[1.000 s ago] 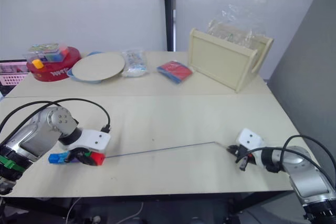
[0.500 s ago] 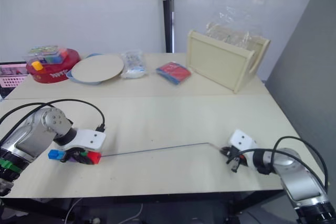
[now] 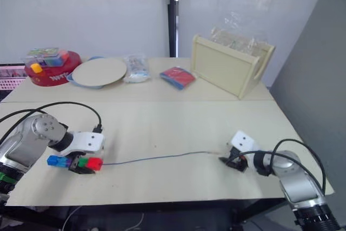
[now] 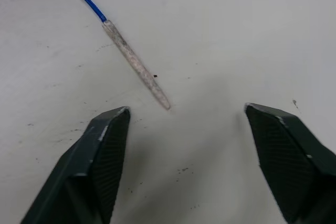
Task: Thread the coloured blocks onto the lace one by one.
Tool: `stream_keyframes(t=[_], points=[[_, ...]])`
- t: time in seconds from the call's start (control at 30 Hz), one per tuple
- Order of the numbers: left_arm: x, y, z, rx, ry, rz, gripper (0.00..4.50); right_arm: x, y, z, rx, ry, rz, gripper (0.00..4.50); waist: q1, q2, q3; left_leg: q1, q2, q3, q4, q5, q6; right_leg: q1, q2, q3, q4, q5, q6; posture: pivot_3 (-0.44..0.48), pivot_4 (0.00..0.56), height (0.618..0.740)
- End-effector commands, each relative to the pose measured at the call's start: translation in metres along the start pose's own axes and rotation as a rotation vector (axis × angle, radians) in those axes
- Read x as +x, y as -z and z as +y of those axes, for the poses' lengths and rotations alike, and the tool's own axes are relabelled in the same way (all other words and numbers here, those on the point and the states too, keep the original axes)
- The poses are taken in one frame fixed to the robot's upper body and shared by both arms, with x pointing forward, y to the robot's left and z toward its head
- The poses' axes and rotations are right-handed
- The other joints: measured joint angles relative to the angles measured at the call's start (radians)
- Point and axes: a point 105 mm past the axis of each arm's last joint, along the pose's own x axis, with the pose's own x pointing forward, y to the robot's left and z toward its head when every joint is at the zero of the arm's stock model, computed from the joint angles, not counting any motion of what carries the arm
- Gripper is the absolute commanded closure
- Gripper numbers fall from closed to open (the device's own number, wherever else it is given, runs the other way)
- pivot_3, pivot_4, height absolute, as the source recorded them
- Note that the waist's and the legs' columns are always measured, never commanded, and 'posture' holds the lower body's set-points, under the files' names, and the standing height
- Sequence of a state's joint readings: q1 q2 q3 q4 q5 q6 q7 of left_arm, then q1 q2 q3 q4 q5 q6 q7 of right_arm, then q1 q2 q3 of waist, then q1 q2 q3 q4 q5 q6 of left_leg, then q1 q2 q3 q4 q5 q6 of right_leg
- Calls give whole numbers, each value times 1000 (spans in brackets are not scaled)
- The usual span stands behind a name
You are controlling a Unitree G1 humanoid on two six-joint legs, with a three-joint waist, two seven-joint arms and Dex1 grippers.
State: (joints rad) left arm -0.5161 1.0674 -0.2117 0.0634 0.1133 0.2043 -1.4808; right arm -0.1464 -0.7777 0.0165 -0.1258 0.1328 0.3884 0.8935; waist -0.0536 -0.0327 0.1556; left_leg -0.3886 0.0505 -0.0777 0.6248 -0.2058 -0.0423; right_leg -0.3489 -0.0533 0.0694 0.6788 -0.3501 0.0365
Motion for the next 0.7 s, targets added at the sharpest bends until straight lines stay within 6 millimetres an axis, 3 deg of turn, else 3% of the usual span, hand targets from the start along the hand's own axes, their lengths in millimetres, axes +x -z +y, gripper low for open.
stream_keyframes(t=[0.03,0.1,0.2,0.33,0.4,0.5,0.7], points=[[-50,-20,12,-76,-163,-211,0,-9,-17,19,61,-79,-95,49,5,1,1,-7,0,0,2,0,0,-6,0,0,2,0,0,0,150,740],[-68,-24,13,-142,-249,-343,0,-18,-27,19,87,-71,-155,49,8,5,4,-10,0,0,3,0,0,-9,0,-1,2,0,0,0,150,740],[-81,-21,0,-223,-318,-462,0,-26,-31,19,132,-51,-201,49,8,14,11,-12,-2,1,3,0,0,-10,-3,0,1,0,0,0,150,740],[-91,19,-29,-457,-512,-588,0,-37,-25,15,209,40,-265,49,8,16,12,-10,-2,1,2,0,0,-9,-3,0,1,0,1,0,150,740],[-89,44,-51,-633,-539,-613,0,-41,-15,8,260,114,-286,49,8,13,13,-10,-2,1,2,0,0,-9,-3,0,2,0,1,0,150,740],[-87,73,-79,-723,-652,-599,0,-52,3,-1,294,237,-302,49,10,12,13,-9,-3,1,2,0,0,-9,-4,0,1,0,1,0,150,740],[-71,102,-115,-824,-699,-539,0,-68,39,4,329,285,-265,49,29,11,13,-7,-4,1,2,0,-1,-5,-6,0,0,0,1,0,150,740]])
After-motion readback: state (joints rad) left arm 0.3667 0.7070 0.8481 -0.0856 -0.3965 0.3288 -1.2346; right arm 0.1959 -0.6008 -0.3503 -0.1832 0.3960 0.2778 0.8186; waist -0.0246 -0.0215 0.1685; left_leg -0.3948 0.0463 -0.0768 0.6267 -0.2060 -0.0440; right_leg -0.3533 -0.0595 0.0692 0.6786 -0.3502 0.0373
